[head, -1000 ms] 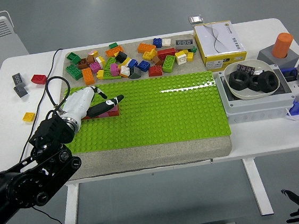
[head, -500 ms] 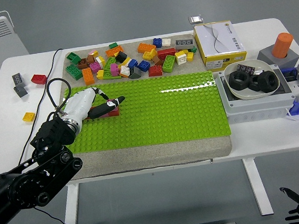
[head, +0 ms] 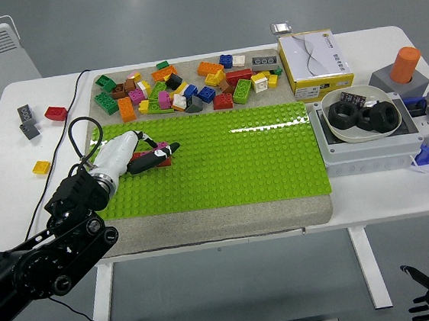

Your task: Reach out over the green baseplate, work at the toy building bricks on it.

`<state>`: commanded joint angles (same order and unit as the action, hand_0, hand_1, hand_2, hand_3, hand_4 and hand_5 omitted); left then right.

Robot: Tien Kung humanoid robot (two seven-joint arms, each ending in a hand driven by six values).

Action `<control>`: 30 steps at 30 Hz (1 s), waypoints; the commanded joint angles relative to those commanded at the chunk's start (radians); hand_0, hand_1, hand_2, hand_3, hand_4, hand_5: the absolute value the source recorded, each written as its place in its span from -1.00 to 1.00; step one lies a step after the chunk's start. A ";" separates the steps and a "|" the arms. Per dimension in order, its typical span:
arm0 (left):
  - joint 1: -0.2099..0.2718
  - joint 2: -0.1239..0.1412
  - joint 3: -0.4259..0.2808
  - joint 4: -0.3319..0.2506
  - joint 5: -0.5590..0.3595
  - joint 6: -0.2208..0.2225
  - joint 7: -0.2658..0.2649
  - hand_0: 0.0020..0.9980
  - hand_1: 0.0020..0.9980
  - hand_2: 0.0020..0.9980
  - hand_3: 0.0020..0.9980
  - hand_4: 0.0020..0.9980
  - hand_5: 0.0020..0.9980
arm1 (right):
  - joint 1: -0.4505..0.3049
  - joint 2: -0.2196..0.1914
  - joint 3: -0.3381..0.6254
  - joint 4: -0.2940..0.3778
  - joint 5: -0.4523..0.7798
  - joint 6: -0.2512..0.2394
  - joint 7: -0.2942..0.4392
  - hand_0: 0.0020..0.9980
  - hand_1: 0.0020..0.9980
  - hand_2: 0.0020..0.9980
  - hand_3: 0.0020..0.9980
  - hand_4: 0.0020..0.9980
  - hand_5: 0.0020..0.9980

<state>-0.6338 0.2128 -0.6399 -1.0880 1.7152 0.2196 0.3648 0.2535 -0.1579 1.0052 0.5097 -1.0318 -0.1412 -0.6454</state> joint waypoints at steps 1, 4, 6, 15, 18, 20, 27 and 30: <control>0.000 -0.001 0.002 0.001 -0.003 0.000 -0.002 0.96 0.89 0.78 0.28 0.87 0.86 | 0.000 0.000 0.000 0.000 -0.001 0.000 0.000 0.10 -0.07 0.15 0.55 0.83 1.00; -0.002 -0.004 0.007 0.006 -0.009 0.001 -0.005 0.96 0.89 0.78 0.28 0.87 0.86 | 0.000 0.001 0.001 0.000 -0.002 0.000 0.000 0.10 -0.07 0.15 0.55 0.83 1.00; -0.002 -0.006 0.010 0.011 -0.011 0.001 -0.005 0.96 0.89 0.78 0.28 0.86 0.84 | 0.000 0.001 0.001 0.001 -0.003 0.000 0.000 0.10 -0.07 0.15 0.55 0.83 1.00; -0.002 -0.010 0.016 0.032 -0.016 0.001 -0.005 0.95 0.88 0.78 0.28 0.85 0.82 | -0.001 0.002 0.001 0.001 -0.004 0.000 0.000 0.10 -0.08 0.16 0.56 0.83 1.00; -0.002 -0.011 0.018 0.040 -0.016 0.000 -0.005 0.95 0.88 0.78 0.28 0.85 0.82 | -0.001 0.002 0.000 0.001 -0.002 -0.001 0.000 0.10 -0.08 0.16 0.55 0.83 1.00; -0.003 -0.012 0.021 0.045 -0.016 0.000 -0.004 0.95 0.88 0.78 0.28 0.85 0.82 | -0.001 0.002 -0.001 0.000 -0.001 -0.001 0.000 0.10 -0.08 0.16 0.55 0.83 1.00; -0.007 -0.018 0.037 0.061 -0.022 0.004 -0.004 0.95 0.88 0.78 0.29 0.85 0.81 | 0.001 0.003 -0.005 0.000 0.005 -0.003 0.000 0.10 -0.08 0.16 0.56 0.83 1.00; -0.007 -0.020 0.040 0.063 -0.023 0.007 -0.004 0.94 0.88 0.78 0.28 0.83 0.79 | 0.001 0.003 -0.006 -0.001 0.007 -0.004 0.000 0.10 -0.08 0.16 0.55 0.83 1.00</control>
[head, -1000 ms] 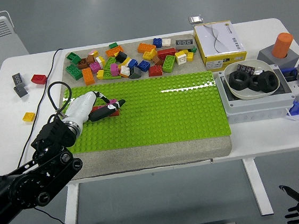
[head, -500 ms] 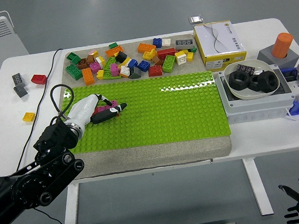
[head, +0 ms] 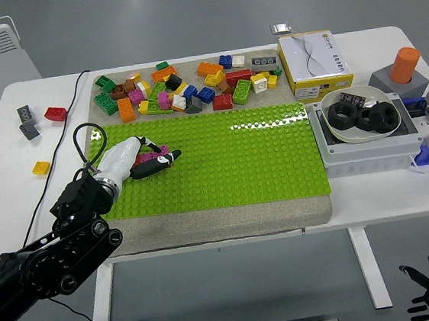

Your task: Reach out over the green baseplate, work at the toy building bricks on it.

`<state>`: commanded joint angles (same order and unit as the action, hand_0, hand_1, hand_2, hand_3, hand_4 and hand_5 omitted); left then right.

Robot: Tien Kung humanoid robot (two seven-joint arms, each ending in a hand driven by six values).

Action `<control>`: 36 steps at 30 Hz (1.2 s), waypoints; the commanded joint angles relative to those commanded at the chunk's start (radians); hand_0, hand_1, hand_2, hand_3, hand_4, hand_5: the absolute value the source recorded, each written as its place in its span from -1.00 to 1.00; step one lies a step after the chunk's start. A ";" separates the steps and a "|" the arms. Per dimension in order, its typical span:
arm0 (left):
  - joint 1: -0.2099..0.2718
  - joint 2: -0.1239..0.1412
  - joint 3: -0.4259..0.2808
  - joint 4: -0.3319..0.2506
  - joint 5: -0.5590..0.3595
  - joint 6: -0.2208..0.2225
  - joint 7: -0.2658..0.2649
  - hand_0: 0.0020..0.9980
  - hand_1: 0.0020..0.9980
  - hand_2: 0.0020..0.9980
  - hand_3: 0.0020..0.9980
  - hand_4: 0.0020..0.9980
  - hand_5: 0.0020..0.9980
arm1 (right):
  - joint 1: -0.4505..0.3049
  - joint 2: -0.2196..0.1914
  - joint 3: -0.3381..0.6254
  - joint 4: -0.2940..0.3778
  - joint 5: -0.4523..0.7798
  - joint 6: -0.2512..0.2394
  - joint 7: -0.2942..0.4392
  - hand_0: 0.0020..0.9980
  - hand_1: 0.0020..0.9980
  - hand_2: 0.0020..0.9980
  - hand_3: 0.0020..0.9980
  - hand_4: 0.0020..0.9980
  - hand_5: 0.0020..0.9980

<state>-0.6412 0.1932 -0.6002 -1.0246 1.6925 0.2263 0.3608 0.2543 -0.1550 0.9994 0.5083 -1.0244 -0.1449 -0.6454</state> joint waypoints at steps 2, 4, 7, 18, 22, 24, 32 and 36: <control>-0.001 0.000 0.001 0.001 0.000 0.001 0.001 0.94 0.88 0.78 0.28 0.83 0.79 | 0.000 0.000 0.000 0.000 0.000 0.000 0.000 0.10 -0.08 0.16 0.55 0.83 1.00; -0.001 0.000 0.001 0.002 -0.001 0.002 0.001 0.94 0.88 0.78 0.28 0.83 0.79 | 0.000 0.000 0.000 -0.001 0.001 0.000 0.000 0.10 -0.08 0.16 0.55 0.83 1.00; 0.001 0.000 -0.004 0.003 -0.001 0.003 0.002 0.94 0.88 0.78 0.28 0.82 0.78 | 0.000 0.000 0.000 -0.001 0.001 0.000 0.000 0.10 -0.08 0.16 0.55 0.83 1.00; 0.038 0.020 -0.064 -0.068 0.036 -0.001 0.051 0.93 0.88 0.79 0.30 0.75 0.21 | -0.003 -0.002 0.003 0.001 0.000 0.002 0.000 0.10 -0.08 0.16 0.56 0.83 1.00; 0.052 0.029 -0.083 -0.115 0.057 -0.002 0.065 0.93 0.88 0.79 0.30 0.75 0.21 | -0.003 -0.001 0.005 0.009 -0.001 0.003 0.000 0.10 -0.08 0.16 0.56 0.83 1.00; 0.056 0.031 -0.089 -0.129 0.064 -0.001 0.068 0.92 0.88 0.80 0.32 0.74 0.07 | -0.002 -0.001 0.005 0.011 0.000 0.002 0.000 0.10 -0.08 0.16 0.56 0.83 1.00; 0.085 0.049 -0.107 -0.231 0.059 0.025 0.052 0.91 0.87 0.80 0.34 0.73 0.01 | -0.004 0.000 0.013 0.018 -0.008 0.002 0.000 0.10 -0.08 0.16 0.56 0.83 1.00; 0.138 0.068 -0.158 -0.309 0.051 0.055 0.013 0.91 0.85 0.79 0.33 0.72 -0.02 | -0.011 -0.001 0.017 0.018 -0.016 0.006 0.000 0.10 -0.07 0.16 0.56 0.83 1.00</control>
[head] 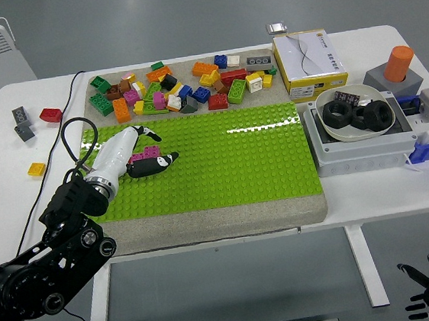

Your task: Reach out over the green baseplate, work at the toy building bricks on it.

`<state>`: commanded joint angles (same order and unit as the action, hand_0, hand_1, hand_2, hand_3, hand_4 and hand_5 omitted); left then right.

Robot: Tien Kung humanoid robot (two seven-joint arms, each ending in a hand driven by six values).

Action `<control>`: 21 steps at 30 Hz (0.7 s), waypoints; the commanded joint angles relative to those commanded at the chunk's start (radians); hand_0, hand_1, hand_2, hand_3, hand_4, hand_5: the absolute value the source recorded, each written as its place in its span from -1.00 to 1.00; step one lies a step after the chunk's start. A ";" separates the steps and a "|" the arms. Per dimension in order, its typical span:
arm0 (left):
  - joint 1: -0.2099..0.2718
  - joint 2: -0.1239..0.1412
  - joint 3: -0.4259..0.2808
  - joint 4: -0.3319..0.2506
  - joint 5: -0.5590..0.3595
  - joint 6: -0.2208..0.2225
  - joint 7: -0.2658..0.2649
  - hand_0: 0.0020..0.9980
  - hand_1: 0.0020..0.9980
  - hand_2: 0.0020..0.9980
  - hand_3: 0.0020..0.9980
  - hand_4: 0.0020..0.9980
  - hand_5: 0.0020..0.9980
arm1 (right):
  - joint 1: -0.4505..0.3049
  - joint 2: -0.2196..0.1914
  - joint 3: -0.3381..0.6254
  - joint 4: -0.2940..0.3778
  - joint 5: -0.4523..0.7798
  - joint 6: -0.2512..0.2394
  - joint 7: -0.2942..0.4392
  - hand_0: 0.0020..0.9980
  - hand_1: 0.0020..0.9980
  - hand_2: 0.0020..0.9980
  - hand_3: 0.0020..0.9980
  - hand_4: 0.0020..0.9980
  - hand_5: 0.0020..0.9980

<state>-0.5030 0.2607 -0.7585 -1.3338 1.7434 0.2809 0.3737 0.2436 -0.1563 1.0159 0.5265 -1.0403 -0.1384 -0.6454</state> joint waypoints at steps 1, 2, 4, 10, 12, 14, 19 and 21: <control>0.018 0.007 -0.017 -0.018 -0.004 0.006 -0.012 0.91 0.85 0.79 0.33 0.72 -0.02 | -0.003 0.000 -0.002 0.000 0.004 -0.001 0.000 0.10 -0.07 0.16 0.56 0.83 1.00; 0.035 0.015 -0.033 -0.036 -0.009 0.010 -0.023 0.91 0.85 0.79 0.33 0.72 -0.02 | -0.005 0.000 -0.005 0.000 0.008 -0.002 0.000 0.10 -0.07 0.16 0.56 0.83 1.00; 0.079 0.038 -0.071 -0.076 -0.029 0.017 -0.055 0.91 0.85 0.79 0.33 0.72 -0.02 | -0.011 0.000 -0.011 0.001 0.020 -0.006 0.000 0.10 -0.07 0.16 0.56 0.83 1.00; 0.198 0.089 -0.143 -0.113 -0.109 0.032 -0.163 0.77 0.67 0.63 0.29 0.66 -0.14 | -0.021 0.003 -0.017 0.007 0.037 -0.013 0.000 0.10 -0.02 0.17 0.57 0.83 1.00; 0.236 0.095 -0.152 -0.106 -0.124 0.032 -0.204 0.66 0.56 0.53 0.26 0.56 -0.28 | -0.022 0.006 -0.016 0.010 0.039 -0.015 0.000 0.10 0.00 0.18 0.57 0.83 1.00; 0.264 0.096 -0.160 -0.096 -0.134 0.030 -0.248 0.66 0.56 0.53 0.26 0.56 -0.28 | -0.023 0.007 -0.018 0.015 0.043 -0.018 0.000 0.10 0.00 0.18 0.57 0.83 1.00; 0.291 0.095 -0.188 -0.081 -0.130 0.010 -0.301 0.64 0.55 0.53 0.28 0.52 -0.38 | -0.017 0.006 -0.023 0.071 0.052 -0.028 0.000 0.14 0.03 0.25 0.61 0.83 1.00; 0.296 0.095 -0.200 -0.078 -0.123 0.000 -0.313 0.64 0.55 0.53 0.28 0.52 -0.38 | -0.015 0.005 -0.022 0.083 0.051 -0.030 0.000 0.14 0.03 0.25 0.61 0.83 1.00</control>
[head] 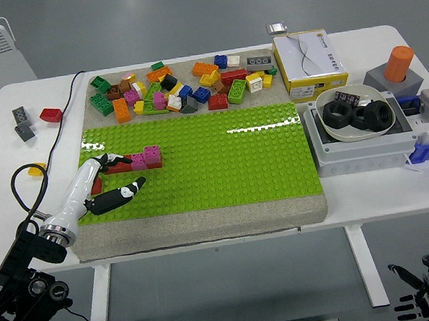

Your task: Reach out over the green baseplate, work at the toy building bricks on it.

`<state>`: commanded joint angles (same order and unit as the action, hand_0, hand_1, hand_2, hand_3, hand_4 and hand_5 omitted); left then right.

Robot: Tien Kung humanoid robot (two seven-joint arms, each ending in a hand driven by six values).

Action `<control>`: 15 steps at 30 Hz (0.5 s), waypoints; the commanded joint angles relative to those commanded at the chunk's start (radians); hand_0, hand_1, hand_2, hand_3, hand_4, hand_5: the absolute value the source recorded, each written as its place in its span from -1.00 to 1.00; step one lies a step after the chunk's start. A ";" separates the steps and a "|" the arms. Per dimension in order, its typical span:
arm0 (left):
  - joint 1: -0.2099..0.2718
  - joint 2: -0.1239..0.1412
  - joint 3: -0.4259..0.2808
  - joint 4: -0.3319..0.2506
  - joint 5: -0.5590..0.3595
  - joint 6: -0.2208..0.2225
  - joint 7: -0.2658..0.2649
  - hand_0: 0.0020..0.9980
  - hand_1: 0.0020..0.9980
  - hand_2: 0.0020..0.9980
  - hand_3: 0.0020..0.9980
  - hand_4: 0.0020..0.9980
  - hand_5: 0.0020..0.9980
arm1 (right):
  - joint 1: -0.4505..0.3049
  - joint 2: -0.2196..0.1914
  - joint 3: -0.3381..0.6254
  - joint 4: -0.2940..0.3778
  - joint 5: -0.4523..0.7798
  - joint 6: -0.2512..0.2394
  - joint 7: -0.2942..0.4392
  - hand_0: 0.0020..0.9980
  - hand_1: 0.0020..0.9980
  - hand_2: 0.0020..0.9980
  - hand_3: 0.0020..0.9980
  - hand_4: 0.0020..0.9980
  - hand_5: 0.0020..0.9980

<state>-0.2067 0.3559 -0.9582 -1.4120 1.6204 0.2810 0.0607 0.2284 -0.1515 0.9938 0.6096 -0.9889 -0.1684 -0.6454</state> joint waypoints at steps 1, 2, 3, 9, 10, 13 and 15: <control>0.002 0.000 -0.006 0.000 0.003 -0.004 -0.007 0.64 0.55 0.53 0.28 0.52 -0.38 | 0.000 0.000 -0.001 0.002 0.002 -0.001 0.000 0.14 0.03 0.25 0.61 0.83 1.00; 0.004 0.000 -0.010 0.000 0.004 -0.007 -0.011 0.64 0.55 0.53 0.28 0.52 -0.38 | 0.000 -0.001 -0.002 0.002 0.004 -0.002 0.000 0.14 0.03 0.25 0.61 0.83 1.00; 0.008 0.000 -0.017 0.000 0.004 -0.010 -0.022 0.63 0.55 0.53 0.38 0.53 -0.46 | 0.000 -0.002 -0.006 0.003 0.009 -0.004 0.000 0.15 0.06 0.27 0.62 0.82 1.00; 0.007 -0.001 -0.017 0.007 -0.009 0.000 -0.053 0.55 0.38 0.47 0.35 0.48 -0.48 | -0.002 -0.004 -0.025 -0.005 0.040 -0.011 0.000 0.14 0.01 0.25 0.61 0.84 1.00; 0.006 -0.001 -0.014 0.009 -0.011 0.002 -0.055 0.55 0.38 0.47 0.35 0.48 -0.48 | -0.002 -0.003 -0.028 -0.008 0.047 -0.011 0.000 0.14 0.01 0.25 0.61 0.84 1.00; -0.001 -0.003 0.000 0.017 -0.017 0.011 -0.058 0.55 0.38 0.47 0.35 0.48 -0.48 | -0.005 -0.003 -0.047 -0.011 0.080 -0.020 0.000 0.14 0.01 0.25 0.61 0.84 1.00; -0.006 -0.004 0.012 0.022 -0.020 0.013 -0.058 0.53 0.34 0.46 0.35 0.49 -0.43 | -0.008 -0.003 -0.070 -0.001 0.113 -0.035 0.000 0.13 0.06 0.27 0.66 0.87 1.00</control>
<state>-0.2132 0.3519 -0.9466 -1.3904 1.6005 0.2941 0.0024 0.2204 -0.1541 0.9241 0.6088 -0.8756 -0.2031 -0.6454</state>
